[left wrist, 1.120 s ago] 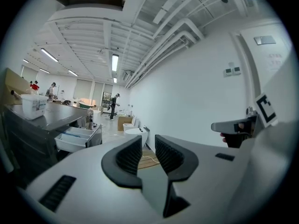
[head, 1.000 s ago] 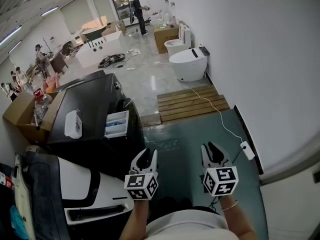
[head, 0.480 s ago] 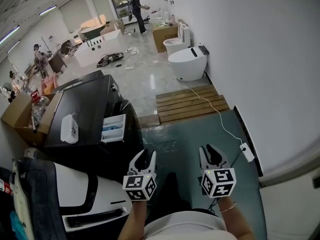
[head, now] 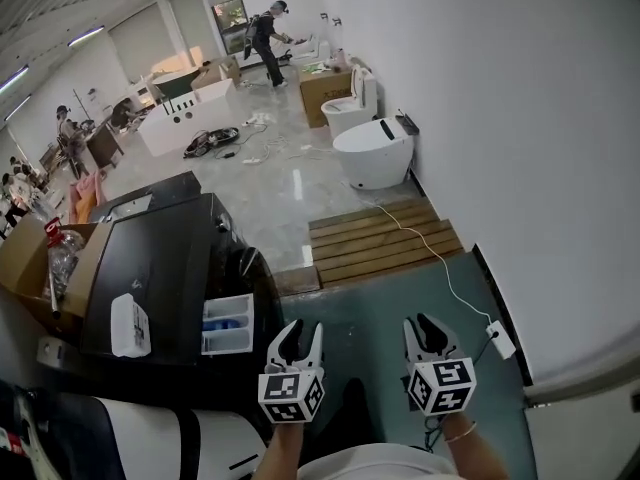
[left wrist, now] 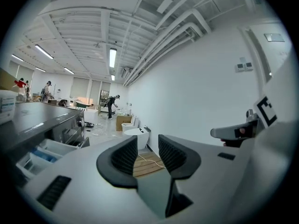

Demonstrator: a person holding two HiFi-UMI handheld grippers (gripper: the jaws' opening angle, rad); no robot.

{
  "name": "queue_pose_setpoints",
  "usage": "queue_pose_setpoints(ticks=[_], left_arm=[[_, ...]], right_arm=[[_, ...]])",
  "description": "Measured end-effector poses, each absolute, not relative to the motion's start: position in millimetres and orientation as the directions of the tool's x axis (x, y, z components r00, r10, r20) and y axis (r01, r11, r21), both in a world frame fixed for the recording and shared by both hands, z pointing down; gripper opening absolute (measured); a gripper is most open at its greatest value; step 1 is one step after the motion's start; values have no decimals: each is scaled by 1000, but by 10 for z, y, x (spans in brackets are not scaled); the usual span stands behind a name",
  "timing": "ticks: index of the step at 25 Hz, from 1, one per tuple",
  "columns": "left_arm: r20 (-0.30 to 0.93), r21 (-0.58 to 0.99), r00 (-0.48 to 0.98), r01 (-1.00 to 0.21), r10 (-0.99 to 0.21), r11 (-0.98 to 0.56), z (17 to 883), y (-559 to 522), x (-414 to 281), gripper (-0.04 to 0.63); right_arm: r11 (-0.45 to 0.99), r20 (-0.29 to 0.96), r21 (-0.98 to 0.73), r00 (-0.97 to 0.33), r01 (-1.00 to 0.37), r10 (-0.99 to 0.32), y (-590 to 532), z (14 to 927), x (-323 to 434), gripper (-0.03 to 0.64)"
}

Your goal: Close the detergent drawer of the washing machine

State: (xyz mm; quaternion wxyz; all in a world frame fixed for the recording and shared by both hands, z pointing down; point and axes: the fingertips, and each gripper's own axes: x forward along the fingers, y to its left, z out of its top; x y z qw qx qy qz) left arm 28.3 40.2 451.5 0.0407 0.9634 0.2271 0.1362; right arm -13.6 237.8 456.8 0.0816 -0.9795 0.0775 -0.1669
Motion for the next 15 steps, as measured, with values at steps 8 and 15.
queue_pose_setpoints(ticks=[8, 15], left_arm=[[240, 143, 857, 433, 456, -890, 4392, 389, 1333, 132], [230, 134, 864, 427, 447, -894, 4353, 235, 1876, 141]], right_arm=[[-970, 302, -192, 932, -147, -201, 2191, 4429, 925, 80], [-966, 286, -193, 932, -172, -224, 1995, 4367, 1554, 80]])
